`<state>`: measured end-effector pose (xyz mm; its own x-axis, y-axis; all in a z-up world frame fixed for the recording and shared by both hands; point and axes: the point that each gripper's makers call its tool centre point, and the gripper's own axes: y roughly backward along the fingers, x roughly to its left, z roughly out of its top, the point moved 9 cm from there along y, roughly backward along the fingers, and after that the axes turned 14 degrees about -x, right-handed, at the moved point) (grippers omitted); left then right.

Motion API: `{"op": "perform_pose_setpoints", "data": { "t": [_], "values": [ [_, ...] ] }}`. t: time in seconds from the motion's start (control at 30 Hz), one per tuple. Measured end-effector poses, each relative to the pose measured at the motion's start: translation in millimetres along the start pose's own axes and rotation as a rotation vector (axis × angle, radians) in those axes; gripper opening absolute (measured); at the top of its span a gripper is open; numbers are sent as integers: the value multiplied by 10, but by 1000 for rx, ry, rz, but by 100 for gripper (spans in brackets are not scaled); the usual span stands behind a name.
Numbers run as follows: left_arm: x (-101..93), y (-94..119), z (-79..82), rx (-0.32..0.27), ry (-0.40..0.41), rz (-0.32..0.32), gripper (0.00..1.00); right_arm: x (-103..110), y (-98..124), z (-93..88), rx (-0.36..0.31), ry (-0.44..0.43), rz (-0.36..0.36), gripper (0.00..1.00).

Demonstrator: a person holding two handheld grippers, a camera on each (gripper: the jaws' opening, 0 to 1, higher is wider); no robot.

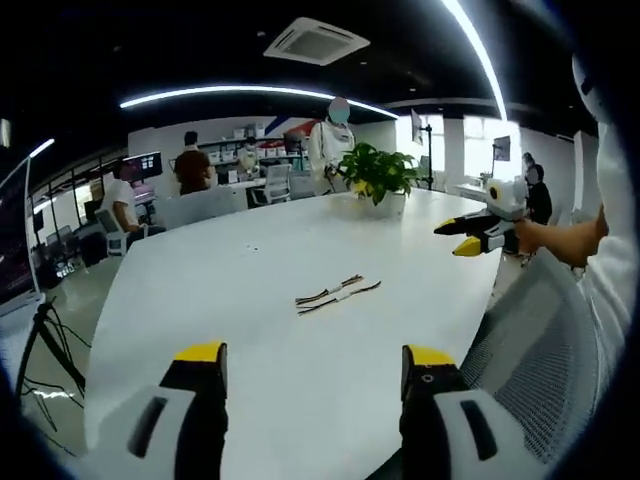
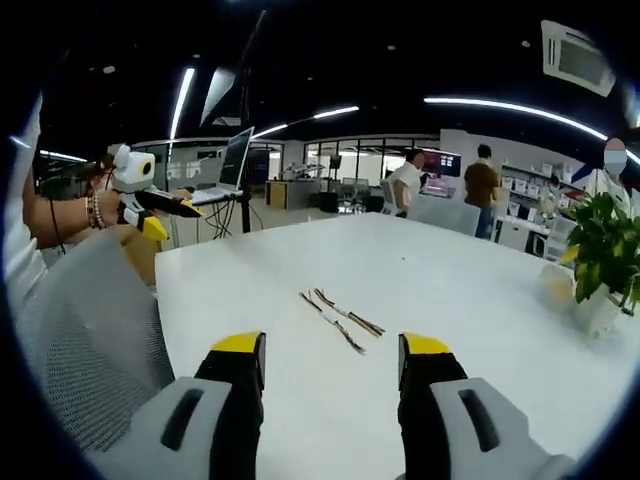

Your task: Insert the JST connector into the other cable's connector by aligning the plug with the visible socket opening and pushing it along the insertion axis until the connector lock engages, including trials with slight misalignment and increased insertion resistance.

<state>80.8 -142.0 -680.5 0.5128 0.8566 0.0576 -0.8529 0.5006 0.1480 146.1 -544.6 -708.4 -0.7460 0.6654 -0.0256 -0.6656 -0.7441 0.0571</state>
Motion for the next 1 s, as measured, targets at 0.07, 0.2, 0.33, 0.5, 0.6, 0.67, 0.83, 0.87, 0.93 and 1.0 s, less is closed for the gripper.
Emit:
{"op": "perform_pose_setpoints", "data": {
  "t": [0.07, 0.2, 0.33, 0.5, 0.6, 0.67, 0.83, 0.87, 0.93, 1.0],
  "values": [
    [7, 49, -72, 25, 20, 14, 67, 12, 57, -55, 8, -7, -8, 51],
    [-24, 109, -201, 57, 33, 21, 67, 27, 141, -114, 10, -38, -32, 52],
    [-56, 115, -297, 75, 72, 41, 67, 67, 191, -178, 16, -62, -29, 54],
    [-120, 118, -363, 88, 85, 46, 66, 136, 250, -254, 2, -99, -42, 54],
    [-98, 127, -384, 92, 91, 71, 66, 187, 253, -349, 29, -98, -38, 54],
    [-97, 119, -434, 108, 76, 81, 67, 228, 256, -406, 39, -111, -33, 55],
    [-100, 118, -434, 100, 108, 68, 68, 268, 261, -462, 9, -196, -60, 55],
    [-93, 118, -426, 91, 105, 75, 69, 247, 280, -466, 10, -181, -68, 57],
    [-97, 119, -426, 85, 113, 73, 70, 255, 275, -490, 27, -180, -70, 56],
    [-99, 121, -434, 83, 131, 71, 71, 257, 276, -505, 22, -202, -75, 56]
  ]
}}
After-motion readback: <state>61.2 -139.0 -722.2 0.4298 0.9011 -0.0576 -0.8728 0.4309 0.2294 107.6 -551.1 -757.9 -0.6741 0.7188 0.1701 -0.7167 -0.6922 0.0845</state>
